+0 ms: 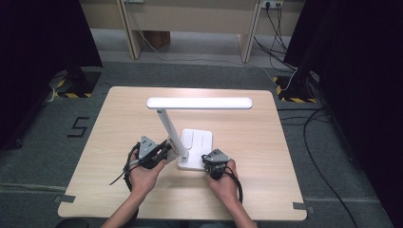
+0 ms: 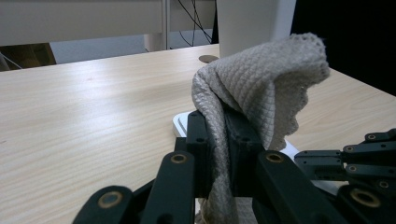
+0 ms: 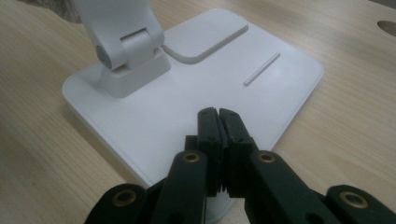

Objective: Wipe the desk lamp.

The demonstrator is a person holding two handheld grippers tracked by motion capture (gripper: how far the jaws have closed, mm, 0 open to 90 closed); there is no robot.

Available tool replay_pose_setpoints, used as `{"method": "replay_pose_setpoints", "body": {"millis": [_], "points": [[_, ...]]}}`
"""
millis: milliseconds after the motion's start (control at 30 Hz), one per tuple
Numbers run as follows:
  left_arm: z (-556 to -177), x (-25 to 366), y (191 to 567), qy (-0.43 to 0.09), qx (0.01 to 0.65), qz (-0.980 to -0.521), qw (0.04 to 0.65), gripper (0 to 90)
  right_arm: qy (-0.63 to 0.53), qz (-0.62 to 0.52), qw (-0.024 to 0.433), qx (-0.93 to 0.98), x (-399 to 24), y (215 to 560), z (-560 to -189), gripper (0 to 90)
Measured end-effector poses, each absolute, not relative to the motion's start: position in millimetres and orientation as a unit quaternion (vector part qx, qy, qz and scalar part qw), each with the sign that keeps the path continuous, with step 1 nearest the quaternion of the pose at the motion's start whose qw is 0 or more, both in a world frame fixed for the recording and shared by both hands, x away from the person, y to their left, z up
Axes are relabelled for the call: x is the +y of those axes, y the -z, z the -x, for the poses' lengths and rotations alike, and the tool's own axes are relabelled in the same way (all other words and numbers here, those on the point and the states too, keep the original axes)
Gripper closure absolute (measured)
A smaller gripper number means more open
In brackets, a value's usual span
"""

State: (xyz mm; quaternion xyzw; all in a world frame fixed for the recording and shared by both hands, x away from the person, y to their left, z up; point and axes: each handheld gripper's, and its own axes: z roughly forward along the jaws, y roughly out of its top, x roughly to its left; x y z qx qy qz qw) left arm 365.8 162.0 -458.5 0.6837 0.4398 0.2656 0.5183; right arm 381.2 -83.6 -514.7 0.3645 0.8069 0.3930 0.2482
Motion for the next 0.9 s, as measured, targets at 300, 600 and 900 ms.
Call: {"method": "replay_pose_setpoints", "body": {"millis": [300, 600, 900], "points": [[-366.7, 159.4, 465.9, -0.261, 0.441, -0.689, 0.513, 80.9, -0.392, -0.363, 0.250, 0.807, -83.3, 514.7, -381.4, 88.4], [-368.6, 156.8, 474.1, -0.256, 0.441, -0.699, 0.502, 80.9, -0.393, -0.363, 0.250, 0.807, -83.3, 514.8, -381.5, 88.4], [-372.1, 154.5, 481.4, -0.252, 0.438, -0.709, 0.492, 80.9, -0.393, -0.362, 0.250, 0.807, -83.5, 514.8, -381.7, 88.4]]}}
